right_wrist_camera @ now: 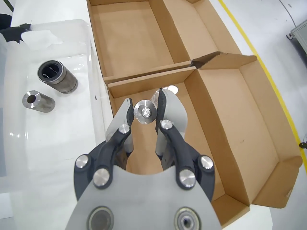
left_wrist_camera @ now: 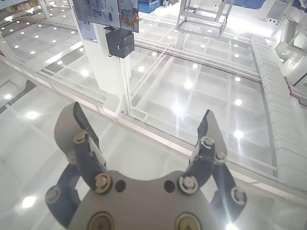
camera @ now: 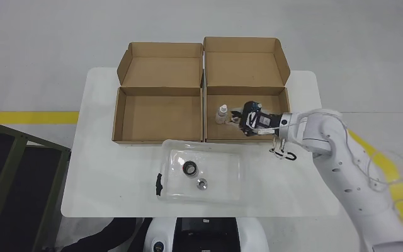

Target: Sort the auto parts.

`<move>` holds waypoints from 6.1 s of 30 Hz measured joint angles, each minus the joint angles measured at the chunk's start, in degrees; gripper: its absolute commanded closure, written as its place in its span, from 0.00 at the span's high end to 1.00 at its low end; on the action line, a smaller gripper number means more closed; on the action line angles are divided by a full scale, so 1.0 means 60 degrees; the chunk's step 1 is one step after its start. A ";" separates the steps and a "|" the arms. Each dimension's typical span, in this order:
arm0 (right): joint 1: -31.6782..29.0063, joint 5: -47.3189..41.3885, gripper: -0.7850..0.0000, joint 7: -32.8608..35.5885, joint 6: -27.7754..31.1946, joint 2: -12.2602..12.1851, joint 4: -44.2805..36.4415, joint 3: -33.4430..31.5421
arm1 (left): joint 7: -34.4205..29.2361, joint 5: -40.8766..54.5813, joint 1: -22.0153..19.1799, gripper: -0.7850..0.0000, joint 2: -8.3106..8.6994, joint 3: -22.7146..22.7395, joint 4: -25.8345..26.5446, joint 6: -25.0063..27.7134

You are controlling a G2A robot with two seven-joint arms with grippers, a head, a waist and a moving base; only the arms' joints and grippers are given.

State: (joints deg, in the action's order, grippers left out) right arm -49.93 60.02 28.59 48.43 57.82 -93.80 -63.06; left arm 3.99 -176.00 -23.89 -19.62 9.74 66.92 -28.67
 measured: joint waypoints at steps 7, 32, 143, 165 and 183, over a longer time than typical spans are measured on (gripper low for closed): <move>0.0511 0.0044 0.00 0.0209 -0.0212 0.0131 0.1085 0.0501 | 0.0000 0.0000 0.0000 1.00 0.0000 0.0000 0.0000 0.0000; 0.1990 0.1039 0.22 -0.0006 -0.1335 0.0811 0.3717 0.2209 | 0.0000 0.0000 0.0000 1.00 0.0000 0.0000 0.0000 0.0000; -0.0007 0.1906 0.44 0.1027 0.1064 0.0798 -0.0525 0.4521 | 0.0000 0.0000 0.0000 1.00 0.0000 0.0000 0.0000 0.0000; -0.0289 0.2401 0.00 0.0348 0.1480 0.0611 -0.1336 0.3958 | 0.0000 0.0000 0.0000 1.00 0.0000 0.0000 0.0000 0.0000; -0.1426 0.1668 0.00 -0.0230 0.1323 0.0052 -0.3350 0.2036 | 0.0000 0.0000 0.0000 1.00 0.0000 0.0000 0.0000 0.0000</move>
State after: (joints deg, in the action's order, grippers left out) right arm -58.48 70.03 27.21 56.37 58.13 -113.90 -50.84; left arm 3.99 -176.00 -23.89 -19.62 9.74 66.92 -28.67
